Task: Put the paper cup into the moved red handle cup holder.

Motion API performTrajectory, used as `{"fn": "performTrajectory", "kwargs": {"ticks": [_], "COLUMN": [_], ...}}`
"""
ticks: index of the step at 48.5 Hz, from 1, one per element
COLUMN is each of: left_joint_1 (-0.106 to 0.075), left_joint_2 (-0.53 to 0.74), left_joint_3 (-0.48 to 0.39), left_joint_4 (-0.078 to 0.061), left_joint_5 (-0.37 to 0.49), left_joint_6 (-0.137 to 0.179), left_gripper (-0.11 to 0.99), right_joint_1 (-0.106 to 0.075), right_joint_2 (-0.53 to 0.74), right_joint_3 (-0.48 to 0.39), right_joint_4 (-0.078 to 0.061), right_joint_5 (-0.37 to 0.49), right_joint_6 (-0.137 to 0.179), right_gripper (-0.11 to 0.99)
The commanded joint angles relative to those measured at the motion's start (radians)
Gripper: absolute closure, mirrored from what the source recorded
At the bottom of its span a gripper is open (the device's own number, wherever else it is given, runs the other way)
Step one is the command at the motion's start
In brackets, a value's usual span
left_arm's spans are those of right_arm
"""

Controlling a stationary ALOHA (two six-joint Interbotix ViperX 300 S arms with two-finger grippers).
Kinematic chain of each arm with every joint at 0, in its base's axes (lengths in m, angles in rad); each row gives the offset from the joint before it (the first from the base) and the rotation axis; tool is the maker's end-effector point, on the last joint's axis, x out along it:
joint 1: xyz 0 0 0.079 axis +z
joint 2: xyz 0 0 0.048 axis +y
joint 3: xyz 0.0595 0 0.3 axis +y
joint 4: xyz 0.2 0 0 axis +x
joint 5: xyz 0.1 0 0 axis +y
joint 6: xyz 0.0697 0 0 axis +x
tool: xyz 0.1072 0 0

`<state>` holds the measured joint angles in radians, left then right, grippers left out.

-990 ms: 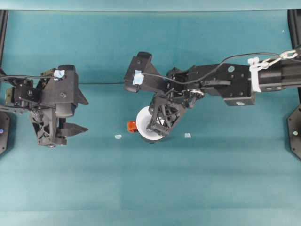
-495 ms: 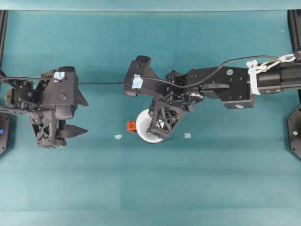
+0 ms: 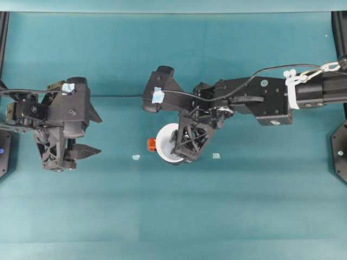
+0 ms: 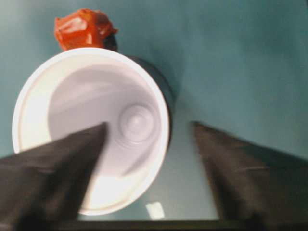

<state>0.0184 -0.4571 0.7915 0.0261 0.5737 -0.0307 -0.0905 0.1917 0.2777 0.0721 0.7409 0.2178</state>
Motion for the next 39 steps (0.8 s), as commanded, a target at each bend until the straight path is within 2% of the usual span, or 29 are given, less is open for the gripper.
{"fn": "performTrajectory", "kwargs": {"ticks": [1, 4, 7, 11, 19, 22, 26, 29, 30, 33, 36, 39], "left_joint_1": [-0.002, -0.002, -0.002, -0.002, -0.002, -0.002, -0.002, -0.002, -0.002, -0.002, -0.002, -0.002], "left_joint_2": [-0.006, -0.006, -0.006, -0.006, -0.006, -0.005, -0.006, -0.006, -0.006, -0.008, -0.009, -0.011], "left_joint_3": [-0.026, -0.026, -0.026, -0.026, -0.026, -0.026, -0.028, -0.026, -0.026, -0.026, -0.026, -0.023], "left_joint_4": [0.003, 0.002, 0.003, 0.002, 0.003, 0.002, 0.003, 0.003, 0.002, 0.002, 0.002, 0.002], "left_joint_5": [-0.008, -0.008, -0.008, -0.008, -0.008, -0.008, -0.008, -0.008, -0.008, -0.008, -0.008, -0.008], "left_joint_6": [-0.002, -0.002, -0.002, -0.002, -0.002, -0.002, -0.002, -0.002, -0.002, -0.002, -0.002, -0.002], "left_gripper": [-0.02, -0.02, -0.02, -0.02, -0.02, -0.02, -0.02, -0.02, -0.02, -0.02, -0.02, -0.02], "right_joint_1": [0.012, 0.015, 0.015, 0.015, 0.014, 0.009, 0.003, 0.002, 0.002, 0.002, 0.002, 0.002], "right_joint_2": [-0.023, -0.026, -0.031, -0.034, -0.044, -0.054, -0.081, -0.110, -0.124, -0.158, -0.192, -0.227], "right_joint_3": [-0.020, -0.020, -0.020, -0.021, -0.021, -0.026, -0.037, -0.051, -0.058, -0.071, -0.080, -0.078], "right_joint_4": [-0.006, -0.008, -0.008, -0.009, -0.011, -0.017, -0.041, -0.071, -0.084, -0.109, -0.123, -0.124], "right_joint_5": [-0.006, -0.009, -0.011, -0.015, -0.037, -0.034, -0.014, 0.005, 0.015, 0.035, 0.055, 0.071], "right_joint_6": [0.003, 0.005, 0.005, 0.005, 0.003, 0.002, 0.002, 0.000, -0.002, -0.003, -0.006, -0.009], "right_gripper": [0.25, 0.06, -0.02, 0.02, 0.01, 0.02, 0.02, 0.02, 0.02, 0.02, 0.02, 0.02]}}
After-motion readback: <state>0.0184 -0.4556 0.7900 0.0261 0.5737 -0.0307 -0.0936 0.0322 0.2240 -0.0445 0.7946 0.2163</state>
